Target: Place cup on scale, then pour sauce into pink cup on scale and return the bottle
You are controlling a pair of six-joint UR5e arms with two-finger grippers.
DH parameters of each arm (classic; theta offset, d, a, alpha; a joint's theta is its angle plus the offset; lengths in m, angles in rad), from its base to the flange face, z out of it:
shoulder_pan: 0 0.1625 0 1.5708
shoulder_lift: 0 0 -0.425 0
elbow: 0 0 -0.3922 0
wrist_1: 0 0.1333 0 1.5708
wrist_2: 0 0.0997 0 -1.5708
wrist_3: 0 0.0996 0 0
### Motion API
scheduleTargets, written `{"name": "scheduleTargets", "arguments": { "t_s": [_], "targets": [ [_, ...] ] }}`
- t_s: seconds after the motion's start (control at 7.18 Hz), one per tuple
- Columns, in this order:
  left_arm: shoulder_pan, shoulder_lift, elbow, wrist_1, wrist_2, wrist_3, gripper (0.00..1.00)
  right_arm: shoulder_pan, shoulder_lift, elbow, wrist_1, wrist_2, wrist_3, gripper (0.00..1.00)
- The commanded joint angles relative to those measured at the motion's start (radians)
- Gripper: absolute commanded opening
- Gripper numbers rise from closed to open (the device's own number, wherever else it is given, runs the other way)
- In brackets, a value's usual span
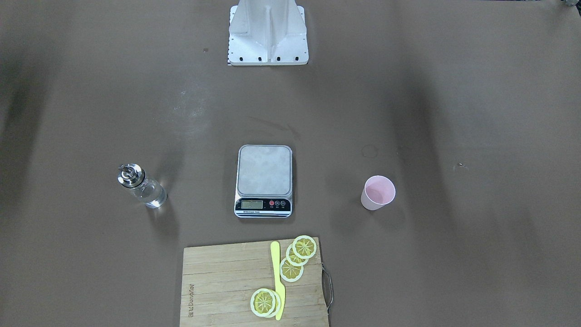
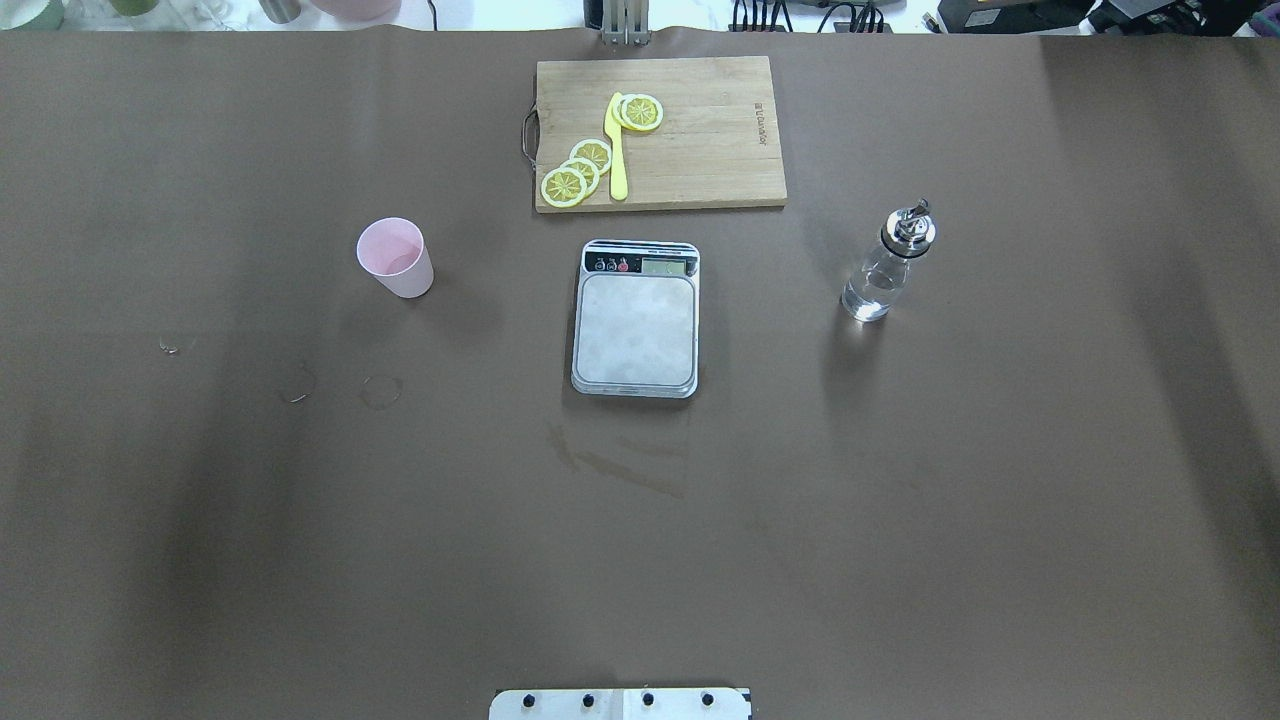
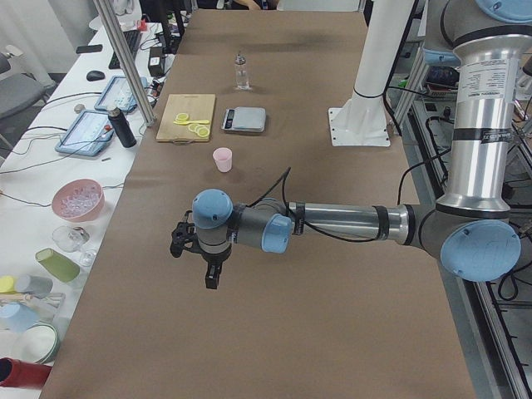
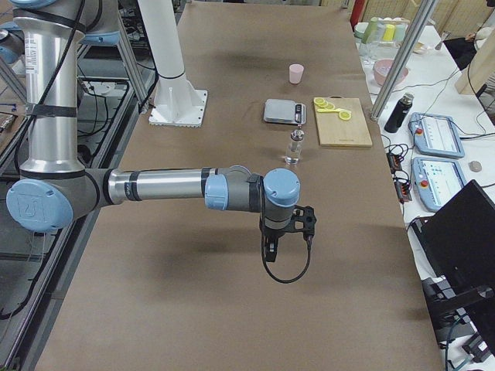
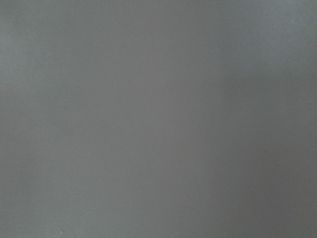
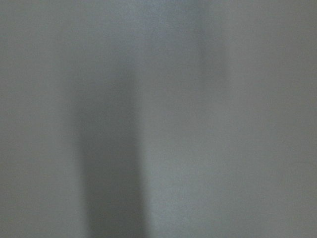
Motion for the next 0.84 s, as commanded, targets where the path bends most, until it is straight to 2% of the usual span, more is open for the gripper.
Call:
{"name": "scheduleTargets", "arguments": {
  "t_s": [0.0, 0.56, 0.7],
  "targets": [
    [0.003, -0.005, 0.005, 0.002, -0.003, -0.008, 0.98, 0.000, -0.002, 0.008, 0.003, 0.000, 0.001, 1.00],
    [0.005, -0.017, 0.048, 0.000, 0.008, 0.001, 0.98, 0.000, -0.008, 0.025, -0.005, 0.002, 0.001, 1.00],
    [0.007, -0.023, 0.043, -0.003, 0.071, 0.001, 0.98, 0.000, -0.008, 0.028, -0.005, 0.002, 0.001, 1.00]
  ]
}}
